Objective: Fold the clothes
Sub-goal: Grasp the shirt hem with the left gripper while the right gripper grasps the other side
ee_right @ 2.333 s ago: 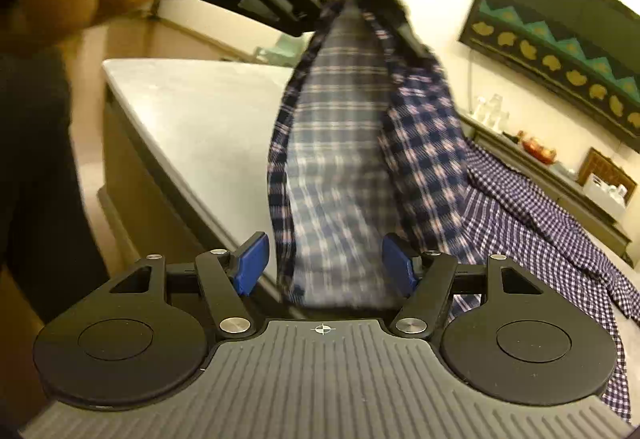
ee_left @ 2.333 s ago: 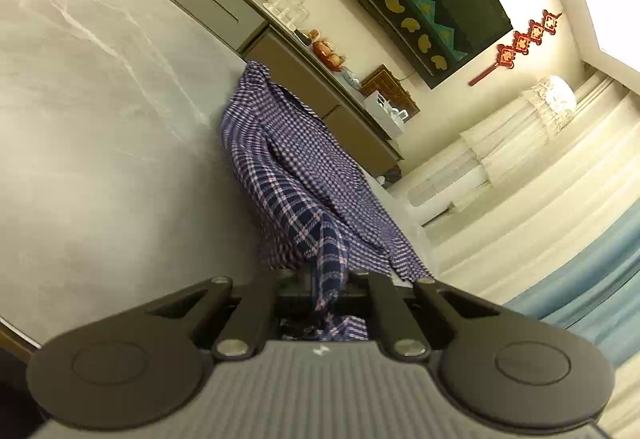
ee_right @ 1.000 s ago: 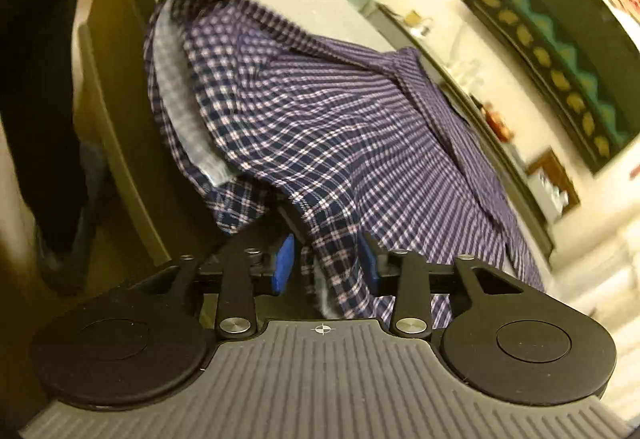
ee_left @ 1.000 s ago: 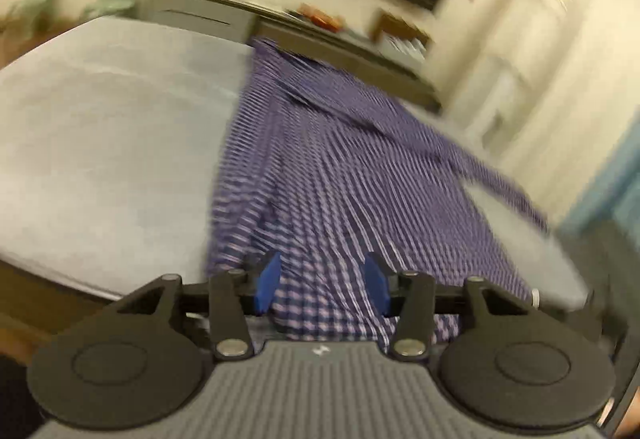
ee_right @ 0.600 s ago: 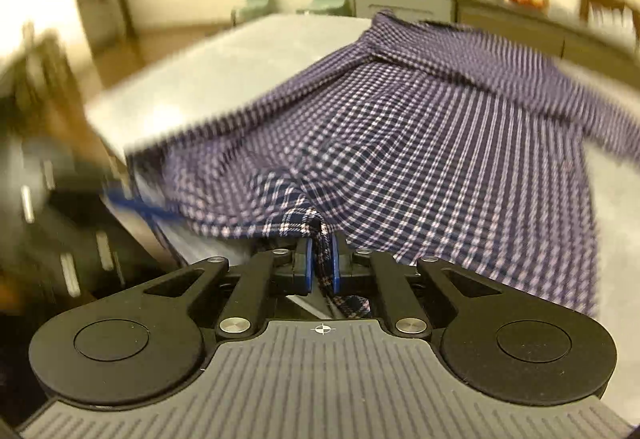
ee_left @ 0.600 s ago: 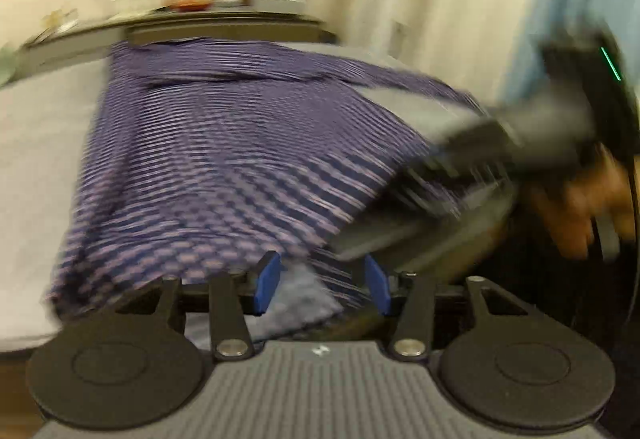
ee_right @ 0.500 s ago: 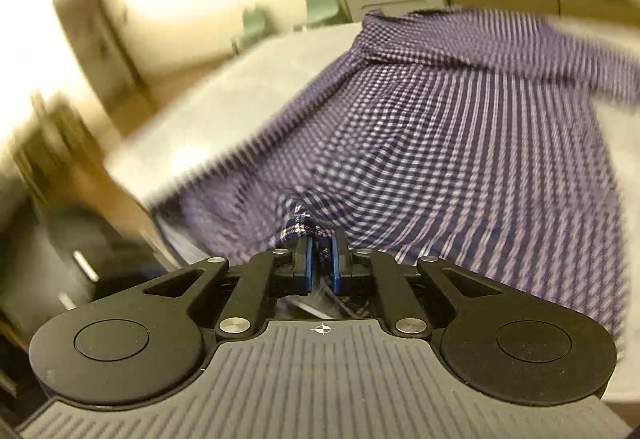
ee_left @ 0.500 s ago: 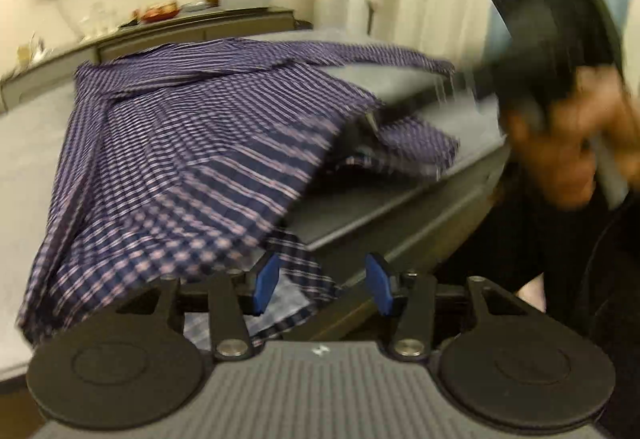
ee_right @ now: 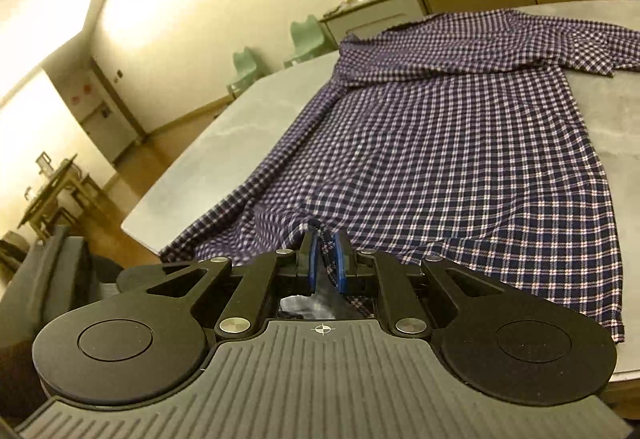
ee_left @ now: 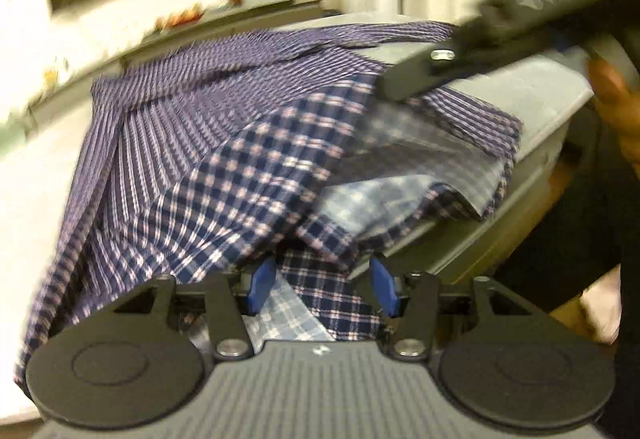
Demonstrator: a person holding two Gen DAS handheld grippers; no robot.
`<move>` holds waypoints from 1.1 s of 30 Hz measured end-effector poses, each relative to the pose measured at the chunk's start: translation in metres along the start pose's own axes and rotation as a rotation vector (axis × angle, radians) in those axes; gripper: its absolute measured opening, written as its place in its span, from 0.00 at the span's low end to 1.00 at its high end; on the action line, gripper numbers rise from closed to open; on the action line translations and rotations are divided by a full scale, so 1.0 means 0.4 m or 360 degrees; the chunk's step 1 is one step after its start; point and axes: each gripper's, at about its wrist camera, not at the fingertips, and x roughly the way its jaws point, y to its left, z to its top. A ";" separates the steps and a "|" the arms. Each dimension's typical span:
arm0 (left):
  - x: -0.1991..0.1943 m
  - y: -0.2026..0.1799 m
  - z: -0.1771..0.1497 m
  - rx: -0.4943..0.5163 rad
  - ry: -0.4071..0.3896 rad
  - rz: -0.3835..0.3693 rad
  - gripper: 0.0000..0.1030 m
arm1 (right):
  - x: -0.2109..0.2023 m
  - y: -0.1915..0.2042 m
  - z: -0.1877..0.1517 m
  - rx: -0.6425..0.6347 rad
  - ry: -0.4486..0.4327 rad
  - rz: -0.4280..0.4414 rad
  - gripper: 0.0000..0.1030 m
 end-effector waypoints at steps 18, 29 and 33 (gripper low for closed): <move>-0.296 0.133 -0.035 0.0013 -0.0107 0.0237 0.64 | 0.009 0.109 -0.102 -0.0557 0.0362 0.0042 0.32; -0.169 0.203 -0.095 0.0170 0.0121 0.0738 0.18 | 0.091 0.109 -0.017 -0.0386 0.0128 -0.0114 0.42; -0.257 0.311 -0.082 -0.0218 -0.0045 0.0676 0.04 | 0.182 0.155 -0.062 -0.0578 0.0415 -0.0150 0.29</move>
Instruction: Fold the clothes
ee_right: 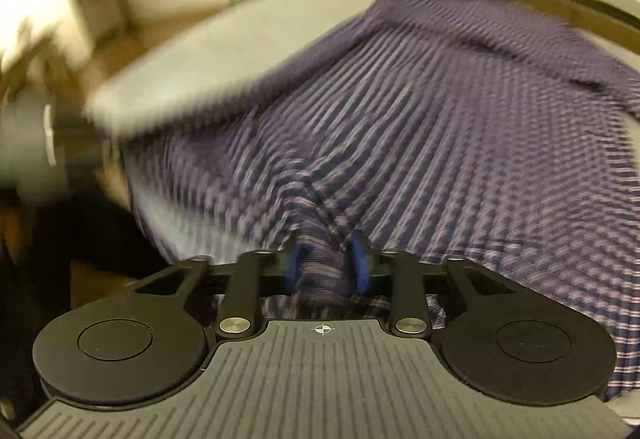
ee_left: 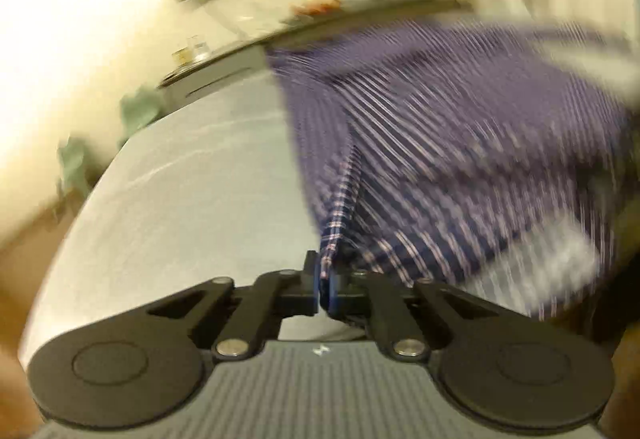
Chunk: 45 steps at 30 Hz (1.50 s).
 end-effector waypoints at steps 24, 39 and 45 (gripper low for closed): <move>-0.046 0.038 -0.047 -0.0161 -0.0161 -0.0192 0.74 | 0.105 0.174 0.135 0.0002 -0.0111 0.0403 0.41; 0.044 -0.118 -0.072 0.0244 -0.0172 0.0166 0.84 | 0.310 0.000 0.311 0.0964 -0.0065 0.0568 0.02; 0.053 -0.137 -0.056 0.0384 -0.0162 0.0126 0.02 | 0.334 -0.064 0.280 0.1115 -0.0006 0.0650 0.02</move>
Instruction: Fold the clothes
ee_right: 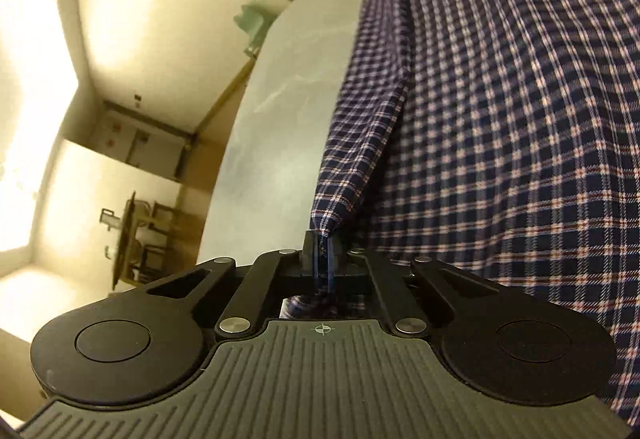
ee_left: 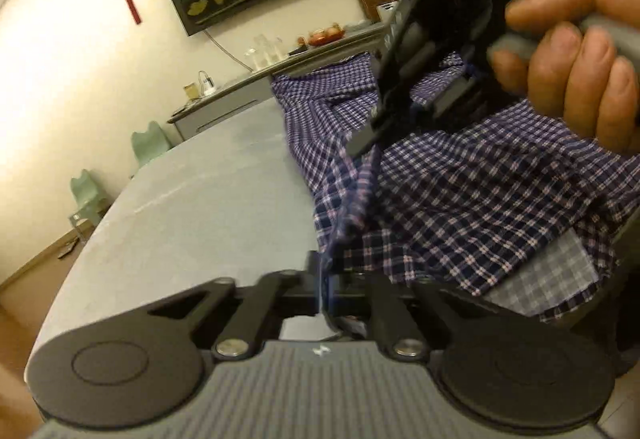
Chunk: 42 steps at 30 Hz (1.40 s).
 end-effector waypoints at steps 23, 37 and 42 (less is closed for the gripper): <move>-0.070 0.153 0.097 0.0118 -0.0015 -0.0500 0.23 | -0.178 0.047 0.154 -0.0900 -0.0201 -0.0523 0.48; 0.134 0.067 0.069 -0.0288 0.0215 -0.0725 0.19 | 0.015 0.045 0.087 -0.1238 0.0098 -0.0646 0.37; 0.061 0.084 0.078 -0.0237 0.0183 -0.0848 0.22 | -0.029 0.075 0.119 -0.1345 -0.0040 -0.0787 0.40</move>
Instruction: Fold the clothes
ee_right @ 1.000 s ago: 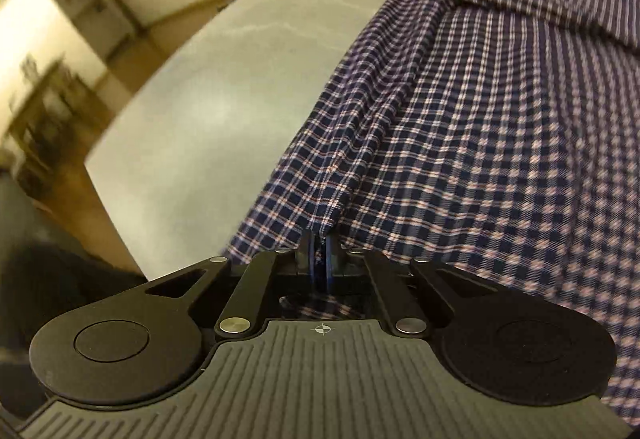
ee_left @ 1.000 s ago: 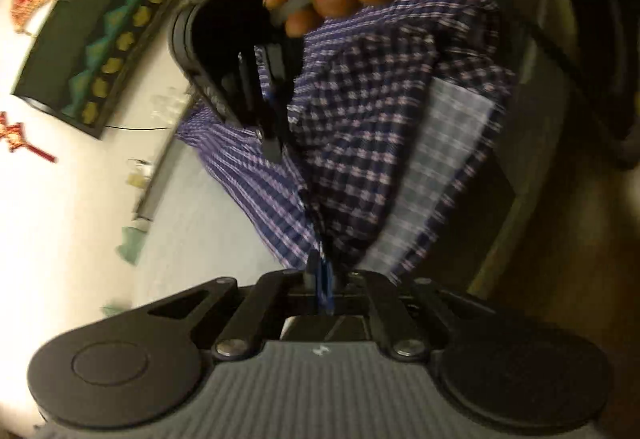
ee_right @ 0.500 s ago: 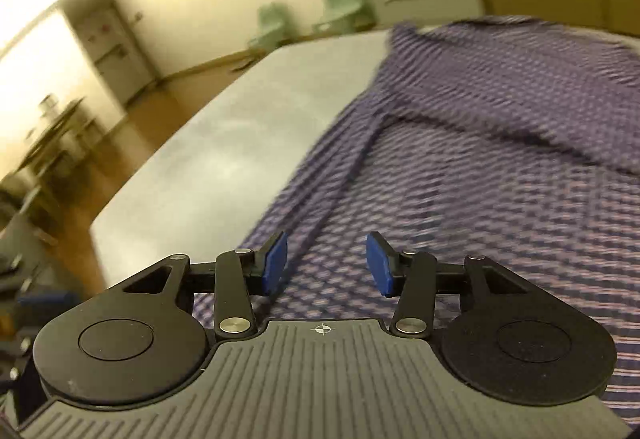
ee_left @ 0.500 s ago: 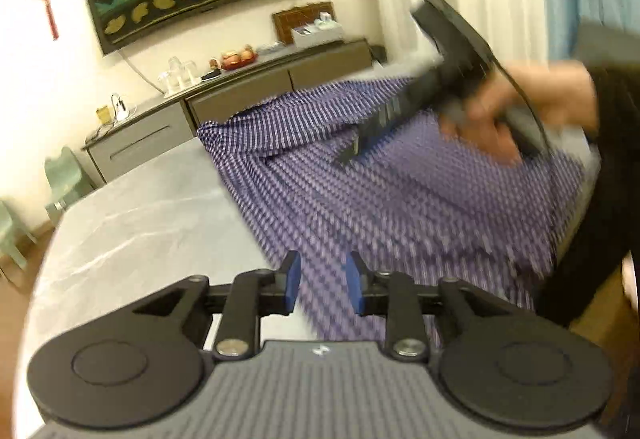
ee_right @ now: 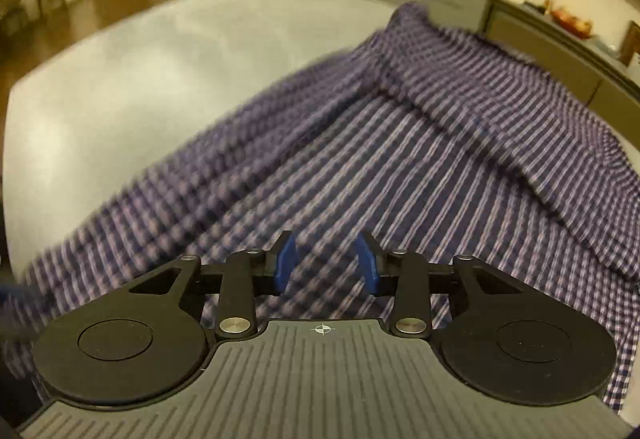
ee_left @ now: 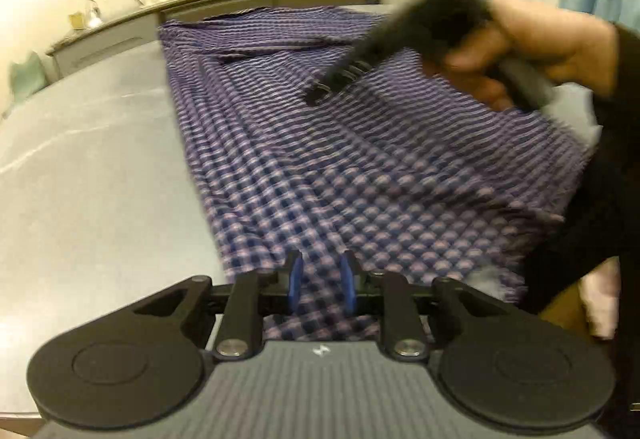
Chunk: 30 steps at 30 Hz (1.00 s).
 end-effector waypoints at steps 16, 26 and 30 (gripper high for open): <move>0.262 0.212 0.200 0.0171 0.0114 -0.0024 0.39 | 0.352 -0.155 0.317 0.0148 0.0208 0.0025 0.44; 0.243 0.204 0.174 0.0221 0.0120 -0.0124 0.45 | 0.499 -0.284 0.498 0.0194 0.0350 0.0104 0.37; 0.222 0.192 0.163 0.0330 0.0129 -0.0205 0.45 | 0.421 -0.244 0.448 0.0104 0.0301 0.0154 0.39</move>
